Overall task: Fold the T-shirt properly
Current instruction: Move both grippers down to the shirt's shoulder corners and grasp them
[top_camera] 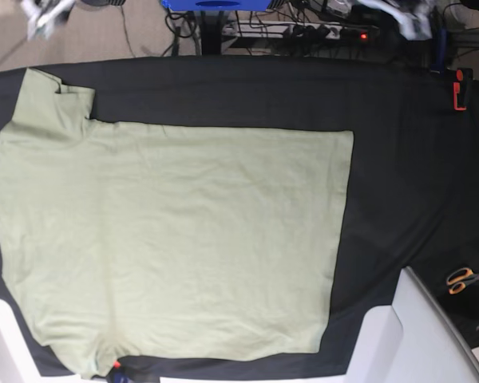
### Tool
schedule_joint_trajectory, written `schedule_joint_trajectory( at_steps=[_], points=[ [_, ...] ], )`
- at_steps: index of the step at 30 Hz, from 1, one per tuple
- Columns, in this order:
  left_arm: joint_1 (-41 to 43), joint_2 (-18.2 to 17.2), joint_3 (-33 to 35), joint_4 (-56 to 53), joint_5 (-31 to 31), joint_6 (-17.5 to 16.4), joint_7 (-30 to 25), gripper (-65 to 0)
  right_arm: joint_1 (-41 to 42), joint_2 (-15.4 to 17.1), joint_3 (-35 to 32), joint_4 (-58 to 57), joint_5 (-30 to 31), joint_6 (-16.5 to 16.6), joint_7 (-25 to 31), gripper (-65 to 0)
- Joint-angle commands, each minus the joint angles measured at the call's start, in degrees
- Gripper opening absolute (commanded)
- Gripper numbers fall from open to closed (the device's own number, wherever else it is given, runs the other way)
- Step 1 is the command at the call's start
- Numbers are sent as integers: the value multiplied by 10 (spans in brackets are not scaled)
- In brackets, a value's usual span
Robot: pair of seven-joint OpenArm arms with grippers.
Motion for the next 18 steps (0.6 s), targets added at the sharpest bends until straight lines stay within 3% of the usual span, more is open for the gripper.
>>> schedule_joint_trajectory(
  at_steps=[1,3,5,7,8,11,13,18],
  points=[
    [11,-10,-5,35,-21,0,12,-650,9,5,18,36,31,-2,-5,-525],
    [3,-33,-19,83,-70,0,66,-650,37,19,41,86,84,21,-59,-398],
    [-25,-54,-33,111,-128,-8,135,-650,75,36,69,113,147,82,-116,-261],
    [-55,-68,-54,114,-177,-42,191,-650,124,46,115,112,212,145,-156,-170],
    [-73,-73,-67,111,-195,-64,221,-650,153,47,146,103,241,180,-178,-152],
    [-106,-72,-105,104,-207,-111,296,-543,233,48,236,50,305,269,-250,-150],
    [-122,-70,-135,98,-207,-155,320,-536,293,54,298,-7,314,323,-307,-147],
    [-134,-51,-194,98,-207,-213,324,-535,397,97,404,-152,307,323,-389,-146]
  ],
)
